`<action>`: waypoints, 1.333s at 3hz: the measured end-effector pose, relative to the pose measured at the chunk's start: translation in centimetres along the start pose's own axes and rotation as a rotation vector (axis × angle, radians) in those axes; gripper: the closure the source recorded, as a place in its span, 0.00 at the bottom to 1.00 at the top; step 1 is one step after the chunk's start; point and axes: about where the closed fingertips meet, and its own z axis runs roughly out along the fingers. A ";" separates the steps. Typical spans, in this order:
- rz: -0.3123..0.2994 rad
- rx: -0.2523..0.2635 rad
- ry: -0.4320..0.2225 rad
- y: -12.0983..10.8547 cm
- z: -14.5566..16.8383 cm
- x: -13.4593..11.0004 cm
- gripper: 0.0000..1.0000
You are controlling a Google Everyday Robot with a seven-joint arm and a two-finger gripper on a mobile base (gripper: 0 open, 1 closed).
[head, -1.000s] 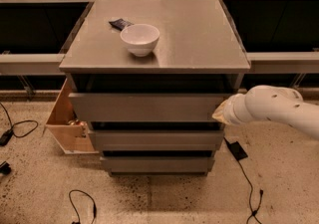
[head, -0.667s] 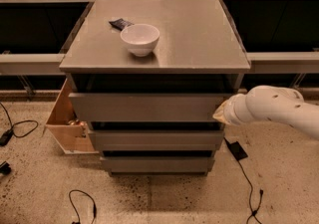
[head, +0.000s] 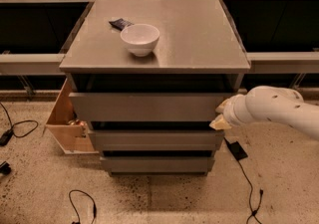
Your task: Close top drawer
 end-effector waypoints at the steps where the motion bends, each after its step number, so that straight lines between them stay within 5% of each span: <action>1: 0.000 0.000 0.000 0.0 0.0 0.0 0.00; 2: 0.000 0.000 0.000 0.0 0.0 0.0 0.00; 4: 0.000 0.000 0.000 0.4 -0.3 0.2 0.50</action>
Offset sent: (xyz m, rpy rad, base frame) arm 0.0000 0.0000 0.0000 0.0000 0.0000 0.0000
